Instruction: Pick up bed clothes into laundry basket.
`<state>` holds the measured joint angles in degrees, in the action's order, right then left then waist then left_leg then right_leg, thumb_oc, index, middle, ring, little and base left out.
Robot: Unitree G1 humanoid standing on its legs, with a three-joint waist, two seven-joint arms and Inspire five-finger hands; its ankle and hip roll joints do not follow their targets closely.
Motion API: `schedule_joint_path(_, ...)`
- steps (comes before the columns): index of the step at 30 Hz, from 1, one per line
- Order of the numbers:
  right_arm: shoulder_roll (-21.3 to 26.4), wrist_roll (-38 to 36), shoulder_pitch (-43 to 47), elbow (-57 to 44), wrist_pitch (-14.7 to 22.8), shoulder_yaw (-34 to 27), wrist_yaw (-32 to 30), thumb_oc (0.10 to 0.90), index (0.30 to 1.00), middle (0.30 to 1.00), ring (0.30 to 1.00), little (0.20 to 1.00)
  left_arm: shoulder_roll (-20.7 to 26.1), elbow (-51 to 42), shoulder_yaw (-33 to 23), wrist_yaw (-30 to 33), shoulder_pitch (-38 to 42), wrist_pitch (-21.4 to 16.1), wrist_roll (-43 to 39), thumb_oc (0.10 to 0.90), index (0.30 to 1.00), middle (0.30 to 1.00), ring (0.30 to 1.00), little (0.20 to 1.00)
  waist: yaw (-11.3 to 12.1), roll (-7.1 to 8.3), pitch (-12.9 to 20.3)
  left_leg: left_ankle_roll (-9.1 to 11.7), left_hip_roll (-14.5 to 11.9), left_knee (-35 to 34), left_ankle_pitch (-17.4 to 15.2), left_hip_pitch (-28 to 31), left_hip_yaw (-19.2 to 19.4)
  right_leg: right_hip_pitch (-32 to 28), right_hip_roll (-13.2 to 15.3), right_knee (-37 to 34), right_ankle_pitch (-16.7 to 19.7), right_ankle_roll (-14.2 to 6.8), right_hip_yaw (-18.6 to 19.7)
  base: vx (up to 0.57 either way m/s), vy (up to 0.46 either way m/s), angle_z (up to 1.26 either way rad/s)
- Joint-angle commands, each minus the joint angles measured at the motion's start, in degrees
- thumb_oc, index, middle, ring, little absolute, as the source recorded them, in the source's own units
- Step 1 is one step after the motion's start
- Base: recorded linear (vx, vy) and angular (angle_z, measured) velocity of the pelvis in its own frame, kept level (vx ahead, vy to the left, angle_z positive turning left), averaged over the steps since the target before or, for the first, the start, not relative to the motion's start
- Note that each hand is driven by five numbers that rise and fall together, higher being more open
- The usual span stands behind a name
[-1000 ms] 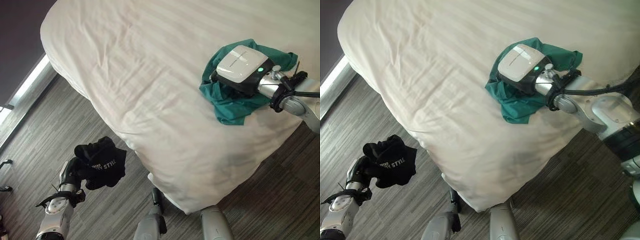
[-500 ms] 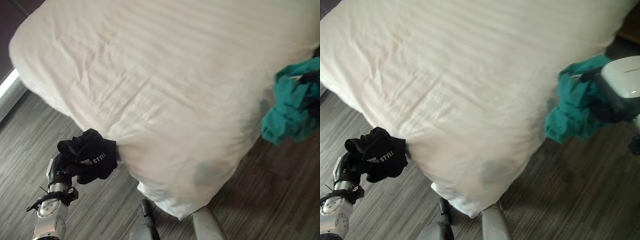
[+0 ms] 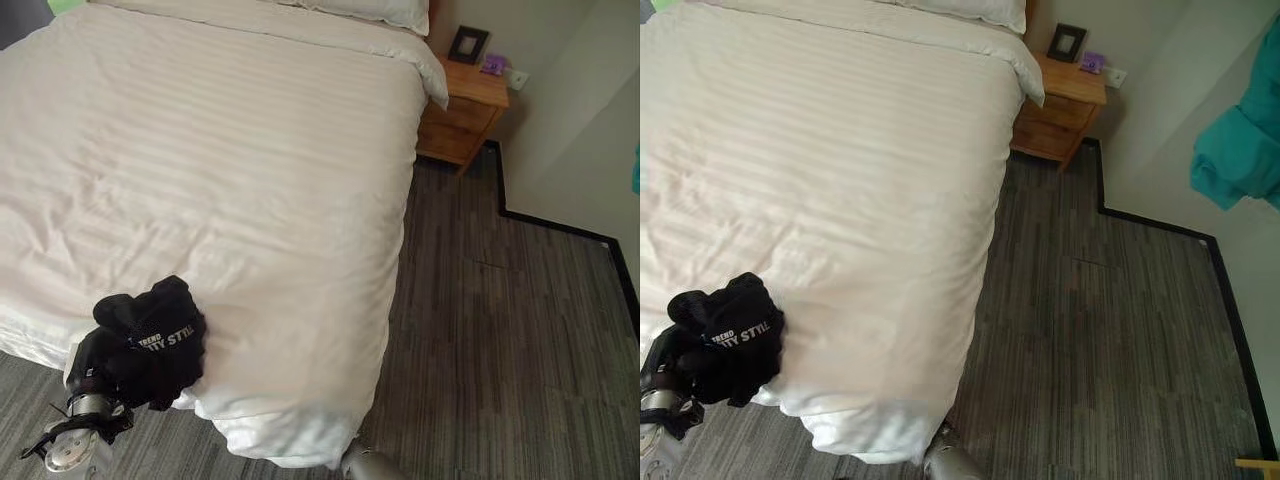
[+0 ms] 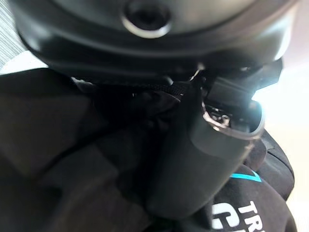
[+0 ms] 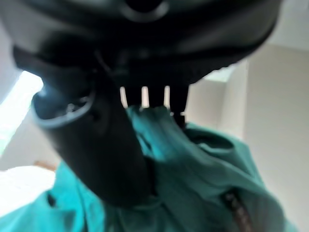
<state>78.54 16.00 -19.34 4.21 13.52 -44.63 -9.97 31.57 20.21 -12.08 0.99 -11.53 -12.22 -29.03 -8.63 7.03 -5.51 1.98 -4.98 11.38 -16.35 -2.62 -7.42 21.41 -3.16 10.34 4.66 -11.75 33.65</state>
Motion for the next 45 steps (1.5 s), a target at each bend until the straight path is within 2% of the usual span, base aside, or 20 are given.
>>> schedule_joint_path(1, -13.54, -2.93, 3.23, 6.40, -2.49, -1.42, -2.30, 0.400, 0.300, 0.300, 0.300, 0.300, 12.30, -13.49, -2.99, -1.17, 17.18, -7.92, 3.65, 0.400, 0.300, 0.300, 0.300, 0.300, -5.40, -1.18, -1.88, 0.22, -1.71, -8.04, 6.35, 5.19, 10.77, -4.11, 0.32, -1.44, 6.87, -2.74, -0.88, -0.33, 0.231, -0.63)
schedule_joint_path(6, -20.44, 0.33, -3.43, 5.27, -4.19, -4.69, -2.18, 0.400, 0.300, 0.300, 0.300, 0.300, 12.24, -20.60, -5.96, 1.51, 18.63, -8.45, 4.37, 0.400, 0.300, 0.300, 0.300, 0.300, -4.00, -4.57, -1.84, -0.32, -4.57, -13.36, 13.40, 4.43, 21.16, -6.26, 6.71, 20.39, 4.26, 0.88, -18.53, -0.40, 0.283, -1.36)
schedule_joint_path(8, -21.35, 0.45, -3.27, 5.41, -4.28, -4.64, -2.64, 0.400, 0.300, 0.300, 0.300, 0.300, 11.76, -21.42, -6.45, 1.97, 18.58, -8.53, 4.63, 0.400, 0.300, 0.300, 0.300, 0.300, -3.61, -4.31, -1.34, -0.47, -4.57, -14.15, 14.05, 4.38, 23.56, -6.75, 6.99, 23.17, 3.27, 0.68, -20.97, -0.25, 0.167, -1.82)
schedule_joint_path(9, -22.89, -0.30, -3.08, 5.71, -4.30, -4.53, -3.21, 0.400, 0.300, 0.300, 0.300, 0.300, 11.63, -22.26, -7.64, 2.88, 17.96, -8.67, 5.07, 0.400, 0.300, 0.300, 0.300, 0.300, -3.01, -3.78, -0.28, -1.06, -4.54, -14.37, 14.73, 3.91, 27.45, -9.14, 7.69, 25.18, 1.36, 0.47, -26.08, -0.17, 0.072, -2.02)
schedule_joint_path(10, -24.70, -0.46, -3.00, 5.32, -4.05, -3.90, -3.03, 0.400, 0.300, 0.300, 0.300, 0.300, 11.34, -23.18, -8.81, 3.26, 17.10, -8.53, 5.46, 0.400, 0.300, 0.300, 0.300, 0.300, -2.53, -1.96, 0.72, -0.94, -3.69, -14.82, 14.65, 4.26, 29.37, -11.92, 8.27, 23.26, 1.64, -0.28, -26.27, -0.22, 0.163, -2.50)
schedule_joint_path(13, -26.16, -0.97, 0.87, 5.13, -3.87, -0.70, -3.08, 0.400, 0.300, 0.300, 0.300, 0.300, 10.49, -24.07, -14.89, 5.84, 11.77, -8.67, 7.98, 0.400, 0.300, 0.300, 0.300, 0.300, 2.15, 2.20, 3.74, -2.72, -2.49, -15.23, 14.49, 3.57, 41.64, -22.23, 12.82, 15.81, 1.44, -2.48, -39.24, -0.47, 0.149, -3.17)
schedule_joint_path(15, -26.79, -0.85, 1.69, 4.92, -3.87, 0.70, -2.76, 0.400, 0.300, 0.300, 0.300, 0.300, 9.78, -25.22, -15.97, 5.92, 10.32, -8.48, 8.39, 0.400, 0.300, 0.300, 0.300, 0.300, 2.65, 3.00, 4.08, -2.44, -2.62, -14.80, 15.13, 3.55, 43.39, -23.38, 11.43, 13.71, 1.88, -2.89, -37.19, -0.30, 0.008, -3.37)
schedule_joint_path(16, -27.95, -1.74, 2.53, 4.39, -3.47, 1.42, -2.87, 0.400, 0.300, 0.300, 0.300, 0.300, 9.22, -25.17, -17.28, 6.81, 8.86, -8.78, 8.80, 0.400, 0.300, 0.300, 0.300, 0.300, 3.43, 3.75, 3.94, -1.27, -4.67, -13.76, 16.97, 1.91, 45.76, -24.20, 8.92, 8.69, -4.98, -0.78, -37.04, -0.41, -0.088, -2.52)
schedule_joint_path(18, -28.17, -2.24, 4.09, 3.11, -3.21, 2.53, -3.05, 0.400, 0.300, 0.300, 0.300, 0.300, 7.82, -26.40, -18.27, 6.91, 8.18, -9.03, 8.83, 0.400, 0.300, 0.300, 0.300, 0.300, 3.98, 4.48, 3.93, 0.56, -6.94, -13.69, 19.44, 0.83, 49.82, -26.33, 9.63, -0.10, -6.54, -0.08, -38.62, -0.45, -0.117, -2.56)
schedule_joint_path(19, -28.83, -2.73, 3.89, 3.16, -3.17, 2.46, -3.10, 0.400, 0.300, 0.300, 0.300, 0.300, 6.80, -26.75, -17.98, 6.81, 8.23, -9.04, 8.18, 0.400, 0.300, 0.300, 0.300, 0.300, 3.42, 4.27, 3.49, 1.58, -8.31, -13.08, 21.38, -0.05, 50.17, -27.04, 7.46, -2.84, -10.10, 1.35, -36.37, -0.27, -0.152, -2.37)
schedule_joint_path(21, -30.50, -5.67, 2.91, 2.14, -2.13, 1.52, -3.21, 0.400, 0.300, 0.300, 0.300, 0.300, 5.39, -26.83, -17.08, 5.64, 8.33, -8.98, 6.34, 0.400, 0.300, 0.300, 0.300, 0.300, 3.35, 4.60, 2.36, 4.76, -13.04, -9.82, 24.74, -2.45, 50.45, -27.93, 4.19, -6.94, -12.10, 4.32, -35.21, -0.31, -0.249, -1.47)
schedule_joint_path(23, -31.16, -8.39, 3.87, 1.84, -0.95, 1.73, -3.68, 0.400, 0.300, 0.300, 0.300, 0.300, 5.44, -26.53, -16.05, 5.33, 8.48, -8.70, 6.66, 0.400, 0.300, 0.300, 0.300, 0.300, 3.96, 4.74, 1.15, 6.17, -14.46, -6.63, 25.55, -4.21, 47.24, -28.08, 3.30, -7.54, -12.16, 5.52, -33.18, -0.33, -0.165, -0.78)
schedule_joint_path(24, -31.28, -14.88, 7.31, 0.81, 2.08, 4.44, -3.61, 0.400, 0.300, 0.300, 0.300, 0.300, 5.63, -27.23, -14.85, 5.55, 8.36, -8.79, 7.66, 0.400, 0.300, 0.300, 0.300, 0.300, 7.37, 5.01, -2.05, 6.04, -12.79, 5.73, 23.52, -9.28, 30.21, -26.58, 2.72, -6.80, -10.91, 7.36, -30.28, -0.33, -0.103, -0.90)
schedule_joint_path(30, -31.19, -14.90, 7.41, 0.89, 2.12, 4.50, -3.60, 0.400, 0.300, 0.300, 0.300, 0.300, 5.59, -27.23, -14.91, 5.56, 8.37, -8.78, 7.67, 0.400, 0.300, 0.300, 0.300, 0.300, 6.85, 4.61, -1.80, 6.07, -13.23, 6.74, 23.10, -10.37, 29.42, -26.28, 2.31, -6.80, -10.87, 7.45, -30.74, -0.09, -0.021, -0.72)
schedule_joint_path(31, -35.39, -23.69, 8.77, -0.15, 5.15, 5.57, -2.78, 0.400, 0.300, 0.300, 0.300, 0.300, 3.92, -29.17, -14.55, 4.56, 8.09, -9.24, 7.18, 0.400, 0.300, 0.300, 0.300, 0.300, 6.80, 5.29, -2.19, 4.49, -11.26, 12.46, 16.78, -7.71, 23.24, -24.90, 3.64, -7.03, -8.88, 8.00, -29.30, -0.45, 0.157, 0.08)
schedule_joint_path(32, -48.05, -45.91, 6.46, -3.85, 8.79, 10.48, 5.89, 0.400, 0.300, 0.300, 0.300, 0.300, 3.95, -29.10, -14.28, 5.36, 8.29, -9.36, 6.37, 0.400, 0.300, 0.300, 0.300, 0.300, 3.27, 1.55, -0.49, 0.23, -3.50, 1.89, 7.26, 2.25, 16.68, -23.23, -0.32, -5.55, -8.29, 7.57, -25.48, -0.47, 0.147, -0.05)
schedule_joint_path(33, -48.18, -46.21, 6.23, -4.04, 8.72, 10.40, 6.16, 0.400, 0.300, 0.300, 0.300, 0.300, 4.05, -29.06, -14.30, 5.33, 8.21, -9.39, 6.33, 0.400, 0.300, 0.300, 0.300, 0.300, 3.45, 1.75, -0.41, 0.28, -3.40, 0.86, 8.14, 2.64, 16.97, -23.11, -0.29, -5.67, -7.84, 7.63, -25.29, -0.28, 0.270, -0.32)
schedule_joint_path(34, -52.30, -48.83, 4.12, -5.01, 9.19, 10.70, 7.01, 0.400, 0.300, 0.300, 0.300, 0.300, 3.10, -29.42, -13.02, 5.18, 8.98, -9.27, 6.32, 0.400, 0.300, 0.300, 0.300, 0.300, 2.06, 1.65, 1.45, 0.27, -2.25, -6.19, 9.58, 5.46, 17.54, -22.09, -0.98, -6.90, -7.30, 7.25, -24.35, -0.05, 0.077, -0.20)
schedule_joint_path(38, -56.27, -54.15, 3.77, -6.33, 9.02, 12.51, 7.08, 0.400, 0.300, 0.300, 0.300, 0.300, 3.09, -29.66, -11.46, 5.48, 8.31, -8.29, 7.53, 0.400, 0.300, 0.300, 0.300, 0.300, -0.02, 0.97, 2.77, 0.54, -1.29, -9.70, 10.49, 7.81, 18.85, -22.23, -0.89, -8.13, -6.68, 6.49, -23.02, -0.03, 0.135, 0.01)
schedule_joint_path(45, -60.07, -56.62, 3.47, -7.92, 7.38, 15.71, 9.23, 0.400, 0.300, 0.300, 0.300, 0.300, 0.99, -29.21, -10.36, 4.83, 6.52, -7.86, 7.03, 0.400, 0.300, 0.300, 0.300, 0.300, -0.61, -0.52, 3.12, -0.14, -0.34, -14.00, 11.32, 11.15, 20.71, -22.40, -0.71, -7.18, -6.30, 5.67, -21.01, -0.03, 0.117, -0.21)
